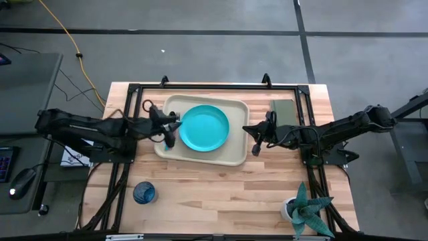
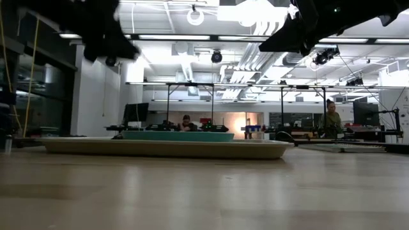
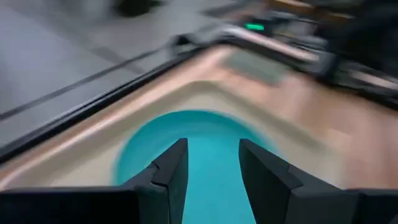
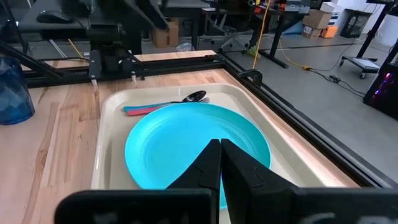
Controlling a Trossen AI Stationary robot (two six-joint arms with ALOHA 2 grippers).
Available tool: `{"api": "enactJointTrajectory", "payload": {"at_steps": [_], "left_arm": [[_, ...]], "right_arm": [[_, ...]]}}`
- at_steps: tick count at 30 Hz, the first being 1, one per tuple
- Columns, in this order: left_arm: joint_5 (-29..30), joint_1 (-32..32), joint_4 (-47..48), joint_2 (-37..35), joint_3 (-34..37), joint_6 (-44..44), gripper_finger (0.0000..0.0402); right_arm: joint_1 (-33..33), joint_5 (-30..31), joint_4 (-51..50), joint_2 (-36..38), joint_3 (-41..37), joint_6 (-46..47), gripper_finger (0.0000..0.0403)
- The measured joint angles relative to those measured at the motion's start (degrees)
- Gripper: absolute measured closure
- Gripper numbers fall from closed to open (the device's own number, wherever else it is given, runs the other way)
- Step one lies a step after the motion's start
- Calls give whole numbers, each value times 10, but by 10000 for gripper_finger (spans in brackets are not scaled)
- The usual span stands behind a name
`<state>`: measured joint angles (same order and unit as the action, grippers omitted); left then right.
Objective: Pick and place plate/cup/fork/spoon on tray
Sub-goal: Put the blue glass to the top right of the blue plate on the light brown tray
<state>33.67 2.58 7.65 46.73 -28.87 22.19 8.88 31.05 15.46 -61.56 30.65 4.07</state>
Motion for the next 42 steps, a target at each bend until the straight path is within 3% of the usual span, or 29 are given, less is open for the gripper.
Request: {"api": "enactJointTrajectory", "payload": {"at_steps": [6,11,19,24,31,42], "left_arm": [[-164,-37,146,-10,-129,-68,264],[-247,-130,165,18,-153,-37,223],[-214,-312,160,132,-170,-10,148],[-194,-384,304,216,-257,-4,134],[-182,-452,567,323,-372,46,133],[-215,-472,632,408,-378,41,133]], "right_arm": [[0,0,1,0,0,0,403],[0,0,1,0,0,0,403],[0,0,1,0,0,0,403],[0,0,1,0,0,2,403],[0,0,1,0,0,4,403],[0,-17,-2,0,0,4,403]]}}
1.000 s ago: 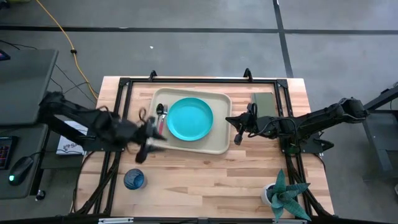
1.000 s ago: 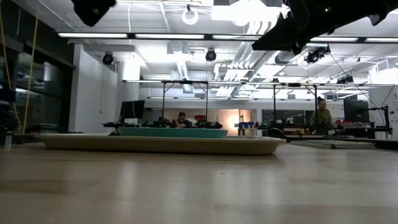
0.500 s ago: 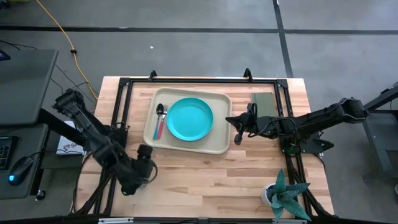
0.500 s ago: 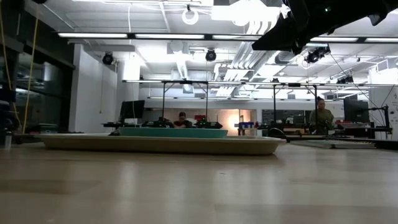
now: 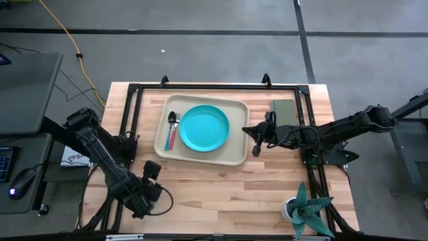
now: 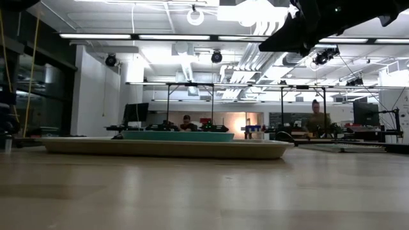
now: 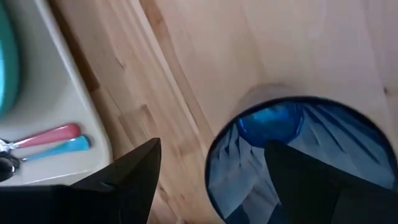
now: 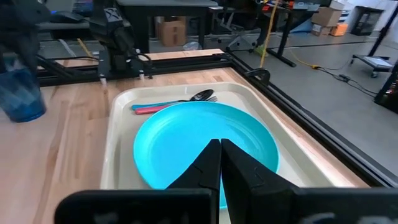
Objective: Pick and place plate/cup/fork/spoon on tray
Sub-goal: Put the blue glass to the top right of the blue plate on the light brown tray
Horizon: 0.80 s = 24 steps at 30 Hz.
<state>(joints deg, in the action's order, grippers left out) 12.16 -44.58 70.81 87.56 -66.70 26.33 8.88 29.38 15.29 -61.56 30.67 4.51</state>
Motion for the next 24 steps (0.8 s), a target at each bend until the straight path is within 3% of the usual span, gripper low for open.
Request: {"api": "enactJointTrajectory", "payload": {"at_steps": [18,24], "left_arm": [[-87,44,-6,18,57,-10,133],[-87,46,-18,18,60,-13,136]], "right_arm": [[0,-28,0,0,0,0,403],[0,-30,0,0,0,0,403]]}}
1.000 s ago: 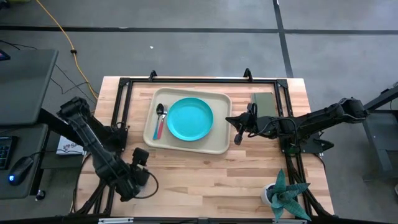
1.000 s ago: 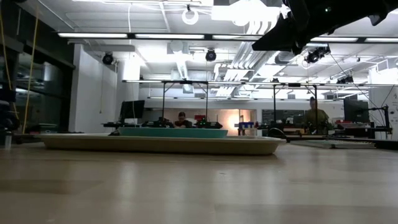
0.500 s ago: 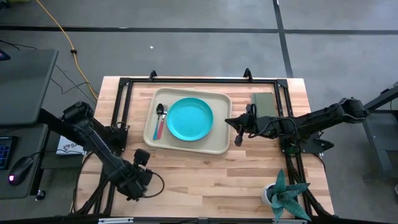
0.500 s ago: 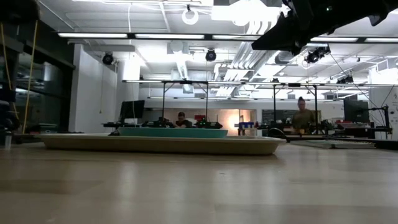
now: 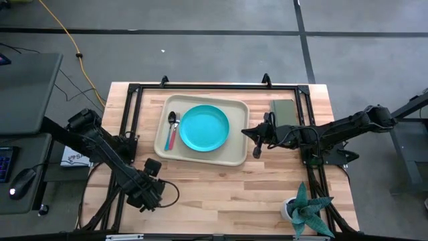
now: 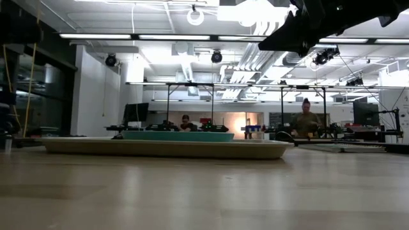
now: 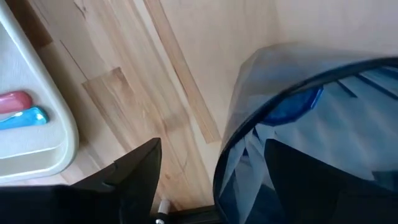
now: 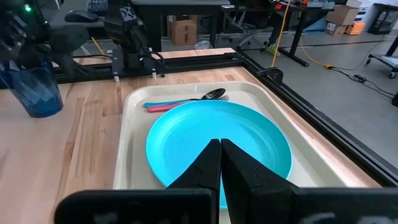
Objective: Pick and place plate/cup/fork/spoon on tray
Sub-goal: Put the blue glass to the top right of the blue plate on the light brown tray
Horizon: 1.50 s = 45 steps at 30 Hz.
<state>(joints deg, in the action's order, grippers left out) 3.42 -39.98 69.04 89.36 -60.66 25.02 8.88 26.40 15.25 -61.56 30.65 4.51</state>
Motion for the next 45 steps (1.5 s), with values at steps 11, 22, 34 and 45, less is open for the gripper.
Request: {"api": "enactJointTrajectory", "payload": {"at_steps": [11,22,34,45], "left_arm": [[-2,6,-15,0,0,-56,308],[32,87,28,-60,-62,-112,398],[267,328,28,-74,-275,-279,401],[189,551,-149,97,-387,-367,401]], "right_arm": [[0,0,0,0,0,0,403],[0,-1,5,0,0,0,403],[49,-87,178,9,0,-165,403],[122,-91,197,44,0,-244,403]]}}
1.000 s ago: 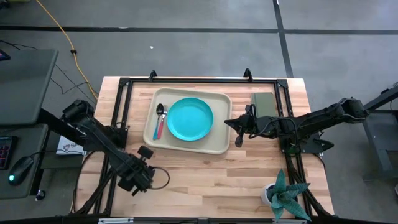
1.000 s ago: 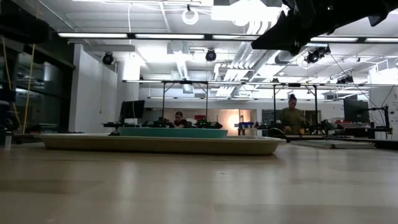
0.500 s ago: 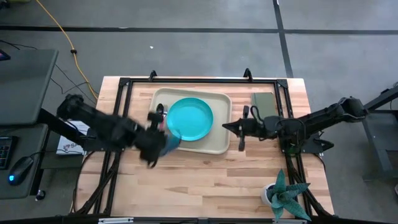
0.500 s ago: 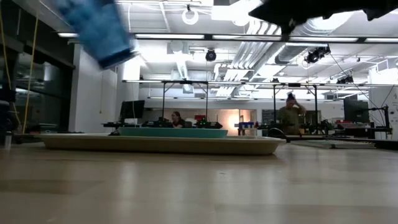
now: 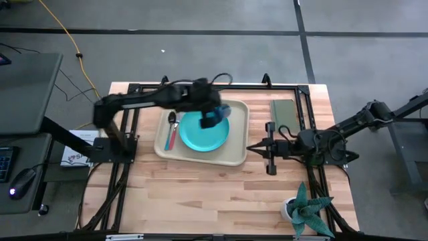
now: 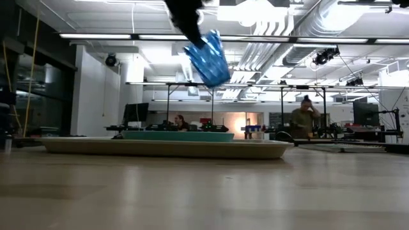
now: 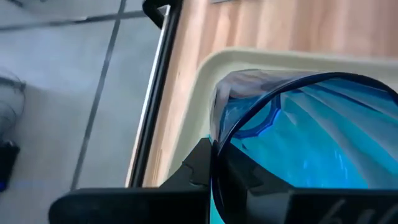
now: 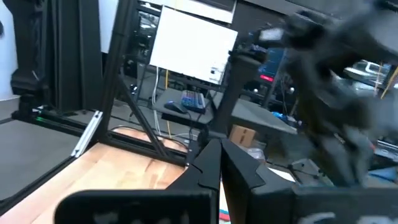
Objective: Pick and place plate/cup/fork/spoon on tray
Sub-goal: Put the blue glass to the top right of the blue plate on the light brown tray
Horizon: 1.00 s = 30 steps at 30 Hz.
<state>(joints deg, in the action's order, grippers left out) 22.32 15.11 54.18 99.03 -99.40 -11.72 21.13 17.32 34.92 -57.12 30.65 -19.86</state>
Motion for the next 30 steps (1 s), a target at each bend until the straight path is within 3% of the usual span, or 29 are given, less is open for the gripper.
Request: {"api": "enactJointTrajectory", "payload": {"at_steps": [8,13,21,30], "left_arm": [[-53,39,-5,172,-150,60,401],[-58,50,-2,240,-198,66,401],[-58,68,-2,288,-203,67,401],[-74,74,-2,291,-203,71,401]], "right_arm": [[4,1,-14,-2,0,6,403],[4,1,-30,-3,0,18,403],[4,1,-31,-3,0,30,403],[4,1,-31,-3,0,31,403]]}}
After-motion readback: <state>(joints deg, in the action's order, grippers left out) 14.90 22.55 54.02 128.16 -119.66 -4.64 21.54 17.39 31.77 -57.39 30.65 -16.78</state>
